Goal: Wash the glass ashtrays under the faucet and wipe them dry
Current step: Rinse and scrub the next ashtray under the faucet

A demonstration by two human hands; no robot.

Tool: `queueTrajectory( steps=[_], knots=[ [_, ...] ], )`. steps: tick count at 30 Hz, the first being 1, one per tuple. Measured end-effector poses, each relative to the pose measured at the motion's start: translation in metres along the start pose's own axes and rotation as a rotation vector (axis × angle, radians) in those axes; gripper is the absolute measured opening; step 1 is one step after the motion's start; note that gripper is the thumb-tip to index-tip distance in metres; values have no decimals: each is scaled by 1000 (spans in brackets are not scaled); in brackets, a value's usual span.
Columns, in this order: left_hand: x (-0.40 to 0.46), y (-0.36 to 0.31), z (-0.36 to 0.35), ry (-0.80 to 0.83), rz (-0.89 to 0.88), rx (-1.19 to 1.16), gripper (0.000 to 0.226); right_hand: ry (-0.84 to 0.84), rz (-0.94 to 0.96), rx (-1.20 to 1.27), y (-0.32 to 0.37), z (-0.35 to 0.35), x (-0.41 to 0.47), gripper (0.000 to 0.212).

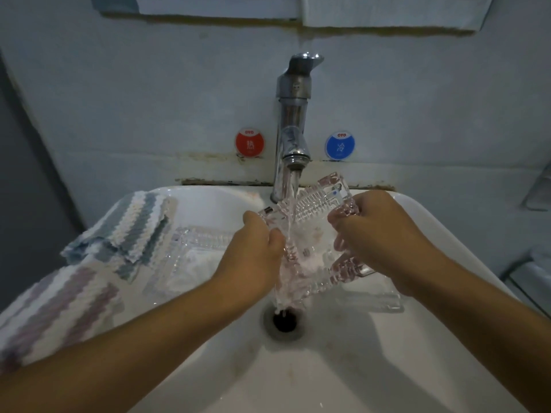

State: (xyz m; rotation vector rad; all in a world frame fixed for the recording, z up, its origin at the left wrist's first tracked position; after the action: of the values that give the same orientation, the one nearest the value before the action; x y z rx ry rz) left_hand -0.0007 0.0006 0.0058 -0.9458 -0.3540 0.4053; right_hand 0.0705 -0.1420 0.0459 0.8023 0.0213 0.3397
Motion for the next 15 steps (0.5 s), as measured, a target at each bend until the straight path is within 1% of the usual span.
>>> queueTrajectory(
  steps=[1, 3, 6, 7, 8, 9, 10, 11, 13, 15],
  knots=[
    [0, 0, 0, -2, -2, 13, 15, -4, 7, -3, 0, 0, 0, 19],
    [1, 1, -1, 46, 42, -26, 20, -20, 21, -8, -1, 0, 0, 19],
    [-1, 3, -3, 185, 105, -171, 49, -46, 22, 2, -2, 2, 1, 16],
    [-1, 4, -5, 208, 109, -185, 54, -50, 20, 5, -3, 3, 2, 16],
    [-1, 4, -6, 218, 107, -186, 50, -49, 18, 8, -3, 3, 3, 15],
    [0, 5, -7, 195, 95, -171, 36, -44, 14, 11, -3, 3, 4, 15],
    [2, 7, -7, 148, 85, -155, 17, -38, 11, 11, -3, 3, 4, 15],
    [4, 8, -6, 91, 58, -129, 9, -32, 11, 11, -2, 3, 3, 16],
    [7, 11, -5, 3, 15, -63, 29, -15, 19, 5, -1, 1, 2, 18],
    [9, 12, -2, -75, 57, -67, 39, 13, 29, 0, 0, 1, 0, 18]
  ],
)
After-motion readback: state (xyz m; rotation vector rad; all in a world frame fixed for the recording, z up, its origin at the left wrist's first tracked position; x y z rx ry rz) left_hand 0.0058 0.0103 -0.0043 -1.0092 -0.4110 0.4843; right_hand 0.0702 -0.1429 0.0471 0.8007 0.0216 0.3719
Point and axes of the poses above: each hand's wrist, its own x-axis towards the middle knuckle, its own z-axis out of the back of the hand, y = z × x, the point moved 1 cm from there along x, towards the middle knuckle, and after that the axes turned 3 degrees about -y, right-handed, at the moved point
